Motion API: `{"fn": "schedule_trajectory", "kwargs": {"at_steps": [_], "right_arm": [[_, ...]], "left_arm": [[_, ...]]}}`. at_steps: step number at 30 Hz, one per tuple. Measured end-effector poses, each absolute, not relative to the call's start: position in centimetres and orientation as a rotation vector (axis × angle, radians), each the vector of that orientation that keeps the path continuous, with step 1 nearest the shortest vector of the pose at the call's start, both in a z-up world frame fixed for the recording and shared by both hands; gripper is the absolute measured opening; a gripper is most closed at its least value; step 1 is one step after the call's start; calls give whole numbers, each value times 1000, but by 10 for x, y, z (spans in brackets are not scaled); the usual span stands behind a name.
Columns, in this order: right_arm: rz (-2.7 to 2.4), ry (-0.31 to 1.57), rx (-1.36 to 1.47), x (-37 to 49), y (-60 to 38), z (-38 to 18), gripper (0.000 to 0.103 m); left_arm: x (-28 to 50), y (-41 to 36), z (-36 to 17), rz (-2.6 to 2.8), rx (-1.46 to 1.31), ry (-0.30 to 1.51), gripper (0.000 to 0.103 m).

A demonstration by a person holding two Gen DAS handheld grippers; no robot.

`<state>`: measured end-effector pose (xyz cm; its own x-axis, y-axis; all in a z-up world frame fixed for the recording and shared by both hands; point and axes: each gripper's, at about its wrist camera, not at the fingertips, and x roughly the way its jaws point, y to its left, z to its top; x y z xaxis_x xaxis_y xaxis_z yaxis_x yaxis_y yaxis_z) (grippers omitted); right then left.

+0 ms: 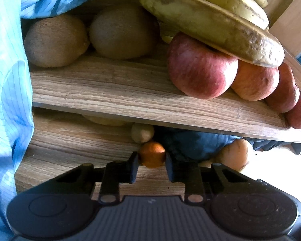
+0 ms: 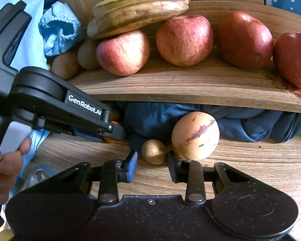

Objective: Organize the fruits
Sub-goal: 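Grasp the small mandarin with the left tool while the right tool grasps a small tan fruit, then carry the small mandarin and the tan fruit back over the steel tray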

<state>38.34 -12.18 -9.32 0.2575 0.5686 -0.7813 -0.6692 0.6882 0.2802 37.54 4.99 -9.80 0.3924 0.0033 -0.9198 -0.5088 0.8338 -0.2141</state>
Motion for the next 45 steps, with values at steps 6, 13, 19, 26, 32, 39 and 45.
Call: {"fn": "schedule_trajectory", "kwargs": {"at_steps": [6,13,19,26,32,39,45], "right_arm": [[841,1007,-111,387,-123,-94,30],[848,1003,-111,381,-126,-87,30],[853,988,-122,372,-128,-78,30],[840,969,-129,356,-136,-68,30],[833,957,-131,338,-145,-59,30],[812,950,-128,312,-161,-51,30],[788,960,-124,290,-173,-47,30]], "left_arm": [[365,53,-92,355,-515,1131,30],[350,47,-88,356,-523,1121,30],[336,42,-78,347,-528,1107,30],[312,39,-77,337,-530,1095,30],[297,30,-75,328,-524,1093,30],[274,23,-71,320,-510,1099,30],[252,19,-66,313,-496,1105,30]]}}
